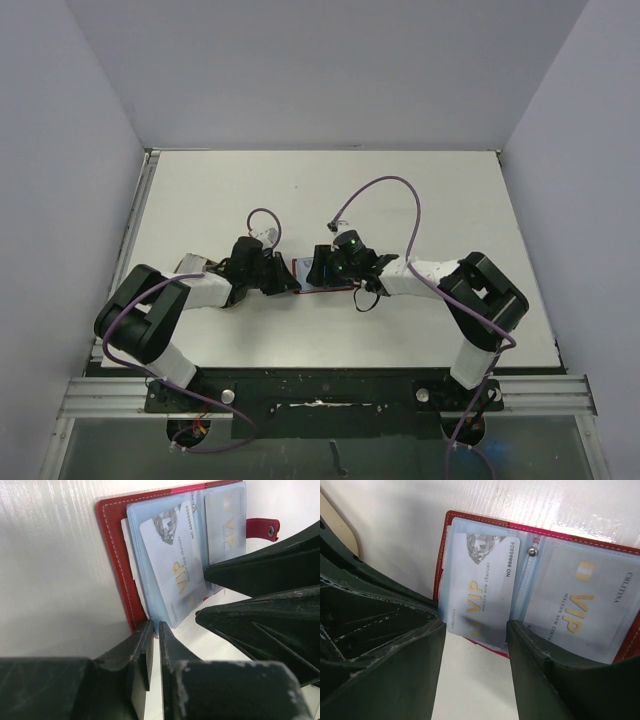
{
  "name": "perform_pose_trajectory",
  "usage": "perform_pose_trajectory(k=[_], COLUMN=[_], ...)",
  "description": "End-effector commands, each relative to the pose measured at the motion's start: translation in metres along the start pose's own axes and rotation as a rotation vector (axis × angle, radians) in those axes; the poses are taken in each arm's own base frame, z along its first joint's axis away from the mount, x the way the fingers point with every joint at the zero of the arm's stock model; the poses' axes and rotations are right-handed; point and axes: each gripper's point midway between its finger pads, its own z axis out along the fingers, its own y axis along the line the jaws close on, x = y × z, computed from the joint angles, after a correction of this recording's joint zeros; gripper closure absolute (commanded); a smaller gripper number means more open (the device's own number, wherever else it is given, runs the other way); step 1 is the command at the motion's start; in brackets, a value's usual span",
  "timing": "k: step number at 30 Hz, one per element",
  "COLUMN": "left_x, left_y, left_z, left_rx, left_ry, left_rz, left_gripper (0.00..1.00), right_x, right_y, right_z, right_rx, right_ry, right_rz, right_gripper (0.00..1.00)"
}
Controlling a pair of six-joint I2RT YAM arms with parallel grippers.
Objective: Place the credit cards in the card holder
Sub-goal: Adjust the card slot at the card holder.
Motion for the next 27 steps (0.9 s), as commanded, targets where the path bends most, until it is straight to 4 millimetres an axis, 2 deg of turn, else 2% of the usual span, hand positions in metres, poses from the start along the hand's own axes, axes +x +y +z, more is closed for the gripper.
perform_pose_trajectory(k=[1, 14, 19, 27], left_x=[-0.009, -0.007, -0.010, -0.007], left_y=[-0.011, -0.010, -0.013, -0.010], left_z=[0.001, 0.001, 0.000, 0.001], left_rx=[0.042, 0.043, 0.049, 0.041], left_ry=[-0.034, -0.033, -0.040, -0.029], left_rz=[0.017, 0.014, 0.017, 0.019], left_gripper=[0.92, 0.92, 0.90, 0.90], right_x=[-0.009, -0.020, -0.021, -0.018], right_y=[0.018, 0.024, 0.008, 0.005], right_z=[0.000, -0.007, -0.009, -0.005], right_rx=[-0.068, -0.111, -0.023, -0.002], right_ry=[-0.027, -0.073, -0.074, -0.060], right_rz=[0.035, 0.074, 0.045, 0.038], right_gripper=[0.48, 0.48, 0.47, 0.46])
